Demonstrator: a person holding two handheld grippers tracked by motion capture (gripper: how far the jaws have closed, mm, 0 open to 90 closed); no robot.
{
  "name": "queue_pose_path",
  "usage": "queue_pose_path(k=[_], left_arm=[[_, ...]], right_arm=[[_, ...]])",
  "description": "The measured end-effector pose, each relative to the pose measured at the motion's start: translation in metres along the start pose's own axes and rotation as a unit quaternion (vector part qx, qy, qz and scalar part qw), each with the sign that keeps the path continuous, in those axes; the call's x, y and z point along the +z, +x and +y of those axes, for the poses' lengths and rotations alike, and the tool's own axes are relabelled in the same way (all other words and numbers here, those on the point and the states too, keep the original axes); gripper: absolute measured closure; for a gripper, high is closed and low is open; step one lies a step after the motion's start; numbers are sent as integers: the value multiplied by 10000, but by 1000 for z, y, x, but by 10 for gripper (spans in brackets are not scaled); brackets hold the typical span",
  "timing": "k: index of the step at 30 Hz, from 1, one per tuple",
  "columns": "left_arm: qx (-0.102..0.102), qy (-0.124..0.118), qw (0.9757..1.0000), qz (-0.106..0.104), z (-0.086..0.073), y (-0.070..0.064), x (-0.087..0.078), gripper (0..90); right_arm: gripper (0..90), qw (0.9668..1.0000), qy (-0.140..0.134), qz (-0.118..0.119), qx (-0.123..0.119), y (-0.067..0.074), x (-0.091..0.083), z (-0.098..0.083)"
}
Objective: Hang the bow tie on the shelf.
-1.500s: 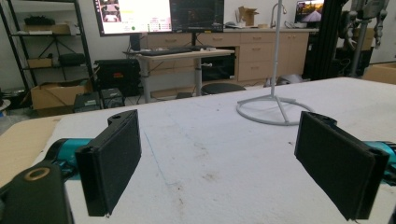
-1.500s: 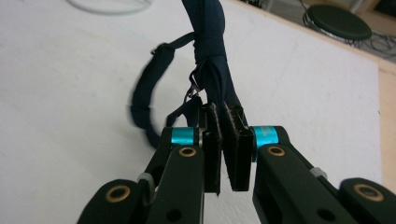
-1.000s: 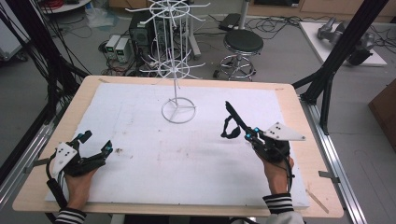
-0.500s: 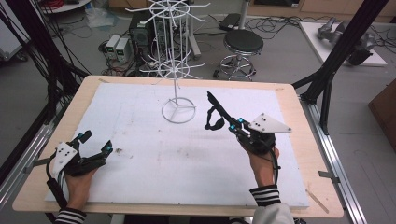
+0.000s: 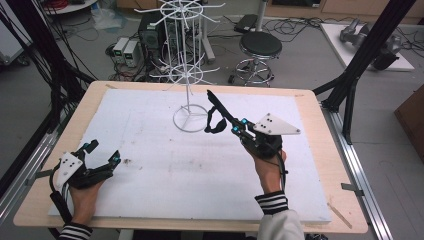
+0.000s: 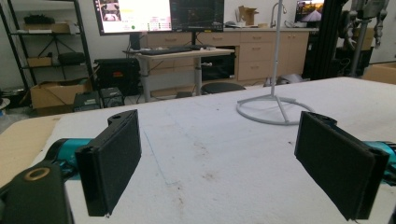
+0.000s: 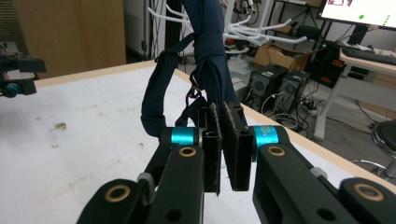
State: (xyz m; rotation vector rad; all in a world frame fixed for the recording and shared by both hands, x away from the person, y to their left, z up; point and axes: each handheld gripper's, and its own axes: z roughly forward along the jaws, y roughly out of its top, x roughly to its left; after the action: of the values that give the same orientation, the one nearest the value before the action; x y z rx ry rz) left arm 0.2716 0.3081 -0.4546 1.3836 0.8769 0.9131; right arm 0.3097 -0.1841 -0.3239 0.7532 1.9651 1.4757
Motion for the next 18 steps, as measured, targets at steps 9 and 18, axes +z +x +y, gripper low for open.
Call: queue_pose_path(k=[9, 18], left_arm=[[7, 10, 10000, -7, 0, 0, 0, 149], [7, 6, 10000, -11, 0, 0, 0, 149]], right_arm=[[863, 9995, -281, 98, 43, 6, 12, 13], [863, 9993, -332, 163, 56, 11, 28, 23]])
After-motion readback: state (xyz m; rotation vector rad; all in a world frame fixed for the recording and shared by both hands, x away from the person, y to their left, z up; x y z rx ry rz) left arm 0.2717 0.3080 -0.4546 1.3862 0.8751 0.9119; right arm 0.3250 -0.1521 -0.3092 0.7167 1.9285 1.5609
